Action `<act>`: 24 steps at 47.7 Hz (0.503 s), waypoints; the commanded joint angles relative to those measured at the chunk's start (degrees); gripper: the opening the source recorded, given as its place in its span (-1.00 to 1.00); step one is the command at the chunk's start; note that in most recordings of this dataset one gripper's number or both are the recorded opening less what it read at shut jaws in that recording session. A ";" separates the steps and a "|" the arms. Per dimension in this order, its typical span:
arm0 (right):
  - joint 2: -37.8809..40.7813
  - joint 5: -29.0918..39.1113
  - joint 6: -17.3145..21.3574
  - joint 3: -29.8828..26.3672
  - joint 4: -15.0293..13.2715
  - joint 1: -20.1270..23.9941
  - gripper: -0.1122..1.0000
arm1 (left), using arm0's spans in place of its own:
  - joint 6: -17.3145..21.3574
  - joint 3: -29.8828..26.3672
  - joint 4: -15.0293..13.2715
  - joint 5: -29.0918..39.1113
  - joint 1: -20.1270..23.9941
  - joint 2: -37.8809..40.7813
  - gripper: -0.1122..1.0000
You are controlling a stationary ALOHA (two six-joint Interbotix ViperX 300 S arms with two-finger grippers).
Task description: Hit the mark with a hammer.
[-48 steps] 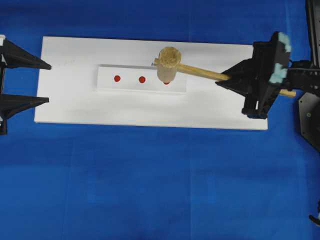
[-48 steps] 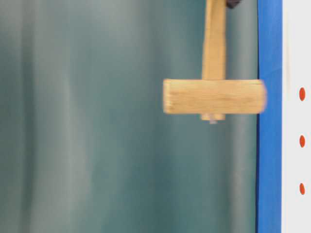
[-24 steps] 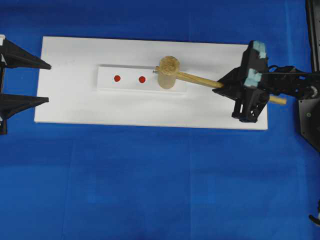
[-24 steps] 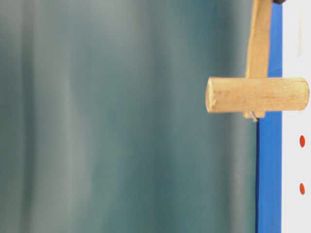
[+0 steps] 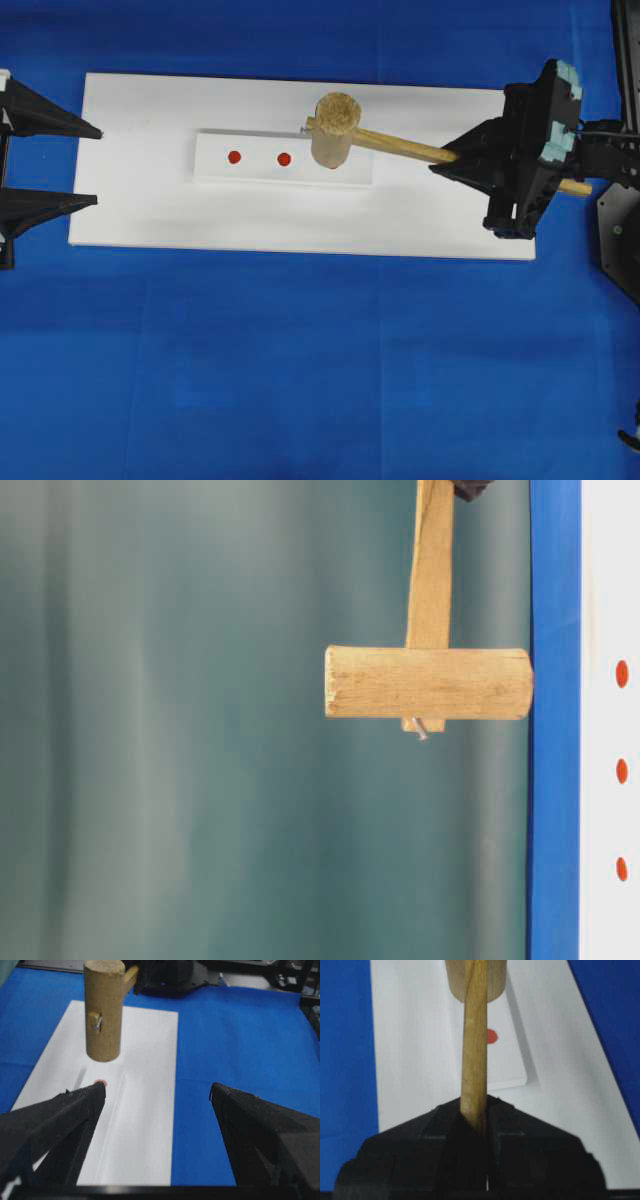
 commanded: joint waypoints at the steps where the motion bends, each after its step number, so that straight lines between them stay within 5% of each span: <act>1: 0.09 -0.26 -0.09 -2.11 -0.18 0.00 -0.77 | 0.18 -0.79 0.09 -0.26 0.00 0.26 0.70; 24: 11.60 -0.44 -0.35 -13.27 -0.44 4.31 -0.77 | 0.53 -0.70 0.09 -0.53 0.09 1.05 0.70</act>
